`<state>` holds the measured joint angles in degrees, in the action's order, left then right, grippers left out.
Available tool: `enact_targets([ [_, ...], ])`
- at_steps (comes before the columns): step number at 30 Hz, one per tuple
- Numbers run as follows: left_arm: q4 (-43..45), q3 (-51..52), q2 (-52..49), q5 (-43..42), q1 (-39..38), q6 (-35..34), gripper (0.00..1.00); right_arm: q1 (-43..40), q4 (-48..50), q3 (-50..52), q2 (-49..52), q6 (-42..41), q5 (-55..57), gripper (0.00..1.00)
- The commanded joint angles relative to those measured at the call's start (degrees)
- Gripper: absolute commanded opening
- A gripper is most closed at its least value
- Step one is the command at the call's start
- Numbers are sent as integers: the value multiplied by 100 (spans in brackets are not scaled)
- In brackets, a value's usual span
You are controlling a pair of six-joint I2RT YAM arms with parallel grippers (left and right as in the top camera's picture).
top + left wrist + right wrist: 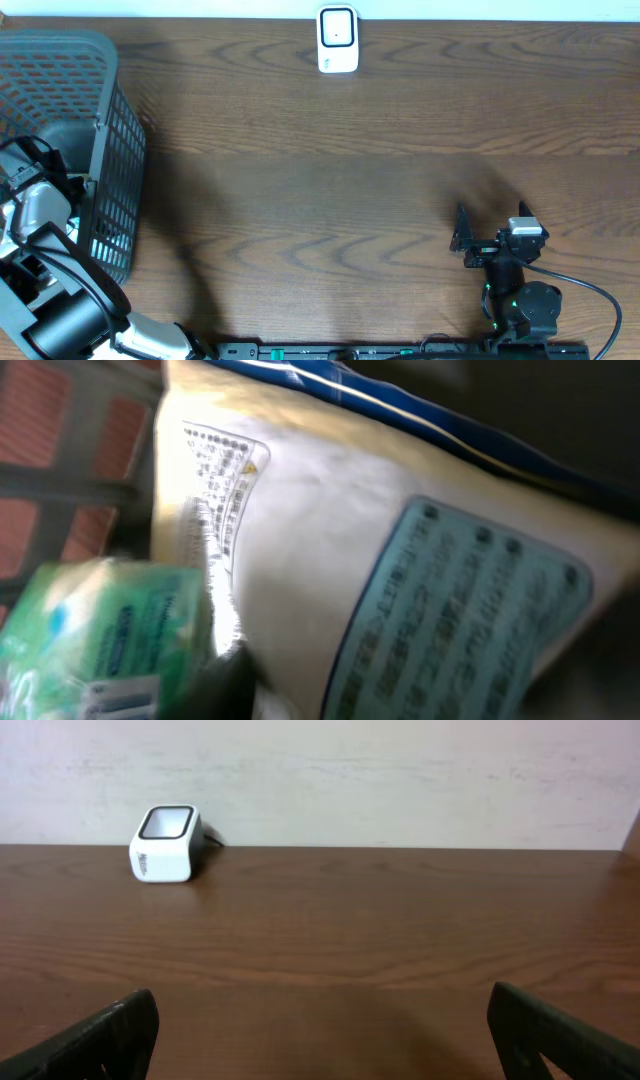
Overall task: Scan the item barcode
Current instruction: 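Grasp the white snack bag with the left gripper and lift it out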
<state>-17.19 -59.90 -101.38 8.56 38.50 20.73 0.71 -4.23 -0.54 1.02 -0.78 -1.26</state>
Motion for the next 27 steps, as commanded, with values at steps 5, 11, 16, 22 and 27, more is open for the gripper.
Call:
enact_targets([
  [5, -90, 83, -223, -341, -15, -382, 8, -72, -9, 17, -20, 44, 9, 99],
  [11, 46, -13, 695, -520, -15, -1449, 7, -72, -11, 17, -20, 42, 9, 99],
  [16, 444, -13, 1895, -1552, 11, -1681, 7, -72, -9, 17, -20, 42, 9, 99],
  [22, 835, -13, 3077, -1587, 11, -2179, 7, -72, -9, 17, -20, 42, 9, 99],
  [27, 994, -13, 3882, -1587, 4, -2618, 7, -72, -11, 17, -20, 42, 9, 99],
])
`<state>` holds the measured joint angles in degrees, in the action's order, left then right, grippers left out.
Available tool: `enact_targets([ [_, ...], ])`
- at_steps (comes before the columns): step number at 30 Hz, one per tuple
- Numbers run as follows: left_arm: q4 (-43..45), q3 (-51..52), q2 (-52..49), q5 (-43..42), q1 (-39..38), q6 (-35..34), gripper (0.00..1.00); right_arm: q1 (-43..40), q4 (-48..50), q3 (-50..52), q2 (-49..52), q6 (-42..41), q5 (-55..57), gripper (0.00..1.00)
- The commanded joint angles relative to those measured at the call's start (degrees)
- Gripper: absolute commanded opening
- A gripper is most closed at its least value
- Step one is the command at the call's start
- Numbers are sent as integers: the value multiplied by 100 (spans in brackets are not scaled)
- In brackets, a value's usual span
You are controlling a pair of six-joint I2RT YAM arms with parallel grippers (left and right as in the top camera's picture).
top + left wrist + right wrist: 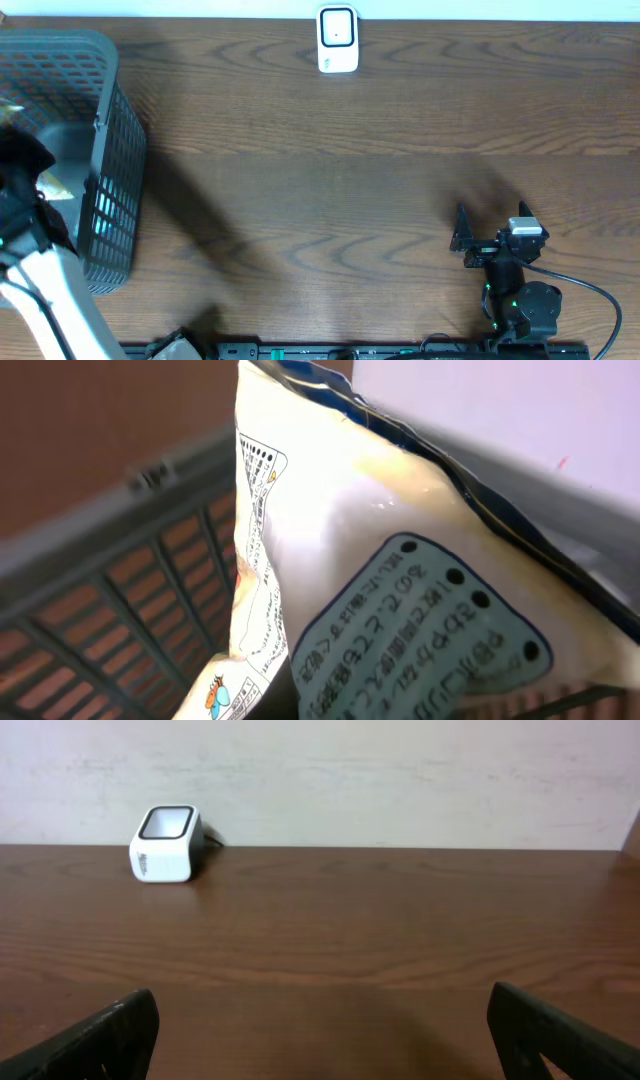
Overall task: Scan the item barcode
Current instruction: 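Grasp the white snack bag with the left gripper and lift it out, then carry the white snack bag toward the scanner with the left gripper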
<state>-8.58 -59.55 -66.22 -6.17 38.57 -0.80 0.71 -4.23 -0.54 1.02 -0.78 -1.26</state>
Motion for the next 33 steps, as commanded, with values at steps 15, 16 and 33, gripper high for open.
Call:
enact_targets([
  [15, 826, -48, 2468, -249, -1414, -1202, 7, -72, -9, 17, -20, 42, 7, 99],
  [16, 833, -48, 2559, -341, -1670, -1202, 7, -72, -9, 17, -20, 42, 9, 99],
  [33, 518, -48, 1189, -1434, -5541, -1880, 7, -72, -11, 17, -20, 44, 9, 99],
])
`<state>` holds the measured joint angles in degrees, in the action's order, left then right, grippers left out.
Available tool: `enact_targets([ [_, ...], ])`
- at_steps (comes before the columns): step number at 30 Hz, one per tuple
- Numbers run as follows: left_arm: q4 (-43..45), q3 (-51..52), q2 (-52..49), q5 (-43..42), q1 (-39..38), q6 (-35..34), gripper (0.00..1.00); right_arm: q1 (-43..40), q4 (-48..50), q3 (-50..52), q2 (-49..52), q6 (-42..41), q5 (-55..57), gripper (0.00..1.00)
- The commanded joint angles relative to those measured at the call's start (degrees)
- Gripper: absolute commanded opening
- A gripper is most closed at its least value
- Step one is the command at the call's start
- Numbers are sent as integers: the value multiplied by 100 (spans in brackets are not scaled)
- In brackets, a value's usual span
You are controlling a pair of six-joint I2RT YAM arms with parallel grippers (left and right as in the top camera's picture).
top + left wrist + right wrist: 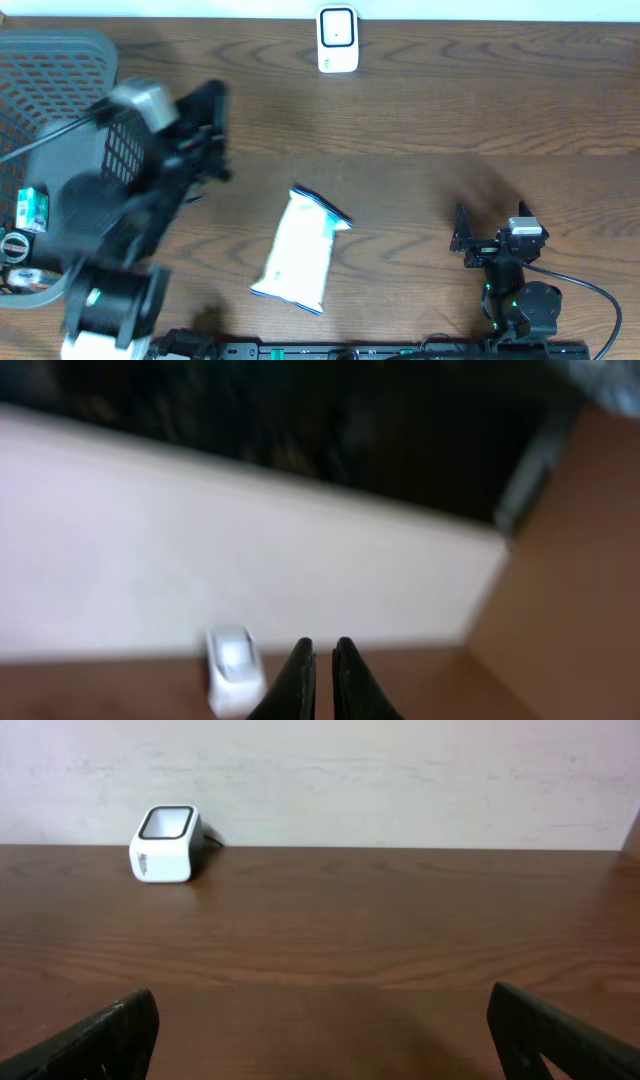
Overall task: Scan the item barcode
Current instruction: 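Carry the white snack bag toward the scanner with the left gripper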
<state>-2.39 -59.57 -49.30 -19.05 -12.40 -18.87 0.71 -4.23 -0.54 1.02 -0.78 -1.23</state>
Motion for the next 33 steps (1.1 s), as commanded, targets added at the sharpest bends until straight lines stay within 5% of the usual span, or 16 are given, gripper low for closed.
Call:
enact_targets([
  [1, -179, -46, -721, -146, -588, -72, 7, -72, -9, 17, -20, 42, 7, 99],
  [4, -533, -46, -1255, -151, -907, -74, 8, -72, -9, 17, -20, 42, 4, 99],
  [8, -1386, -46, -1762, -151, -1266, -70, 27, -72, -9, 17, -20, 42, 7, 99],
  [10, -1930, -46, -1947, -153, -1388, -39, 48, -72, -11, 17, -20, 42, 7, 99],
  [11, -2225, -46, -2020, -153, -1436, 22, 67, -72, -11, 17, -20, 42, 7, 99],
  [16, -3639, -46, -2105, -151, -1534, 339, 100, -72, -11, 17, -20, 42, 7, 99],
  [23, -5580, -26, -2238, -151, -1722, 313, 98, -72, -9, 17, -20, 42, 7, 99],
  [28, -5646, 48, -2588, -28, -2218, 302, 98, -72, -9, 17, -20, 42, 7, 99],
  [33, -5619, 48, -3230, 1062, -2553, -57, 98, -72, -9, 17, -20, 42, 7, 99],
])
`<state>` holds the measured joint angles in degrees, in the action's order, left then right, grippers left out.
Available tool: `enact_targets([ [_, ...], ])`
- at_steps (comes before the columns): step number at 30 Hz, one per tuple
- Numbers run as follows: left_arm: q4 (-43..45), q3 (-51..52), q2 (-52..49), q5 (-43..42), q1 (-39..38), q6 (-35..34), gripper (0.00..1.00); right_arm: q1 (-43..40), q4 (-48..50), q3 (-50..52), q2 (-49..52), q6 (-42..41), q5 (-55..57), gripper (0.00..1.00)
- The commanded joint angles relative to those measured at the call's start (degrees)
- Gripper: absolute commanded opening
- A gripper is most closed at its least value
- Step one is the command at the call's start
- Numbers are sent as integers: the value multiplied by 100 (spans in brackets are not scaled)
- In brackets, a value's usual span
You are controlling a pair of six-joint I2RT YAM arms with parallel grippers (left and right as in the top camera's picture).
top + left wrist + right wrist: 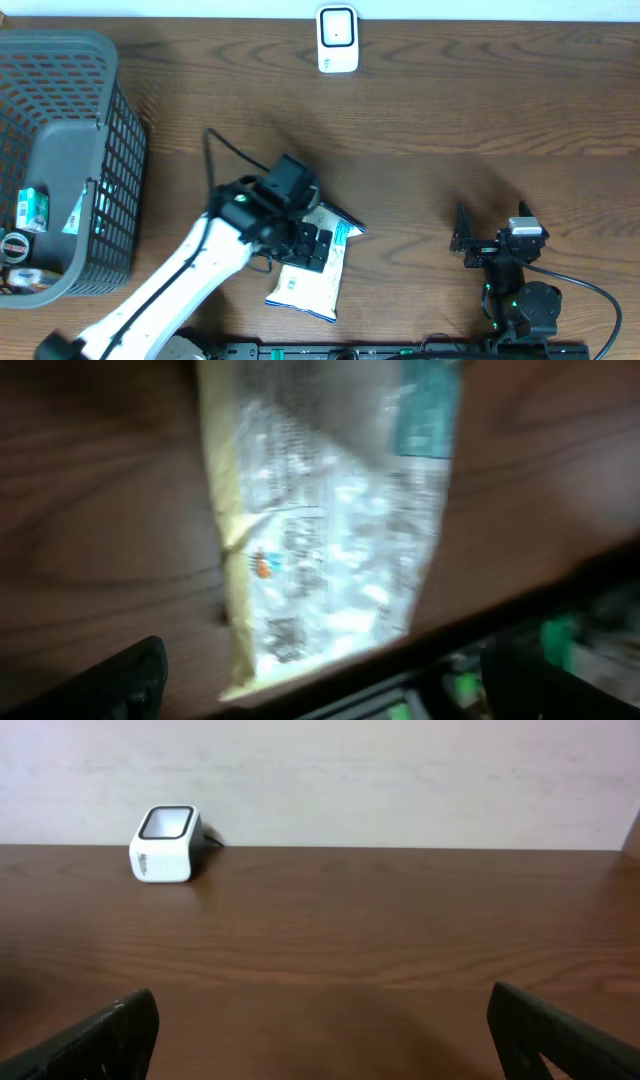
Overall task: Scan the item barcode
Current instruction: 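Carry the white snack bag toward the scanner with the left gripper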
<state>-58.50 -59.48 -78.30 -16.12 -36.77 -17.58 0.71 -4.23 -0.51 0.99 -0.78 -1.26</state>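
The item, a white and pale-yellow bag with a blue edge (305,285), lies flat on the table near its front edge. In the left wrist view the bag (330,530) shows small print and a teal label, blurred. My left gripper (312,245) hangs just above the bag's upper half, open, its fingers (130,680) spread wide on either side with nothing between them. The white barcode scanner (338,40) stands at the table's far edge; its window faces up in the right wrist view (165,845). My right gripper (478,243) rests open at the front right.
A grey mesh basket (110,120) stands at the left edge, holding a green box (32,208) and other small items. The table's front edge and the arm bases run just below the bag.
My left gripper was shut and empty beside the basket; now it is open over the bag in the middle. The bag has shifted slightly. The right arm is unchanged.
My left gripper was down in the basket against the bag. Then it held the bag up above the basket's rim. After that the bag lay on the table and the gripper was shut, empty, by the basket. Now it is open over the bag.
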Motion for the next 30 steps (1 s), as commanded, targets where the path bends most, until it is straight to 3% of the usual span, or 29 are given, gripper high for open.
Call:
enact_targets([
  [1, 17, 39, -450, 817, -125, -184, 98, -72, -9, 15, -17, 42, 9, 99],
  [5, 225, 39, -1110, 743, -125, -205, 98, -72, -9, 15, -17, 42, 9, 99],
  [11, 684, 39, -1821, -286, -131, -203, 97, -72, -11, 15, -17, 42, 9, 99],
  [16, 931, 39, -2400, -295, -129, -203, 98, -72, -11, 15, -17, 42, 9, 99],
  [17, 984, 39, -2461, -295, -129, -203, 95, -72, -11, 15, -17, 42, 9, 99],
  [21, 1414, 39, -2577, -295, -129, -225, 40, -72, -9, 15, -17, 42, 9, 99],
  [24, 1989, 39, -2577, -295, -129, -472, 10, -72, -11, 15, -17, 42, 7, 99],
  [30, 3379, -48, -2575, -295, -87, -918, 8, -72, -9, 15, -17, 42, 7, 99],
])
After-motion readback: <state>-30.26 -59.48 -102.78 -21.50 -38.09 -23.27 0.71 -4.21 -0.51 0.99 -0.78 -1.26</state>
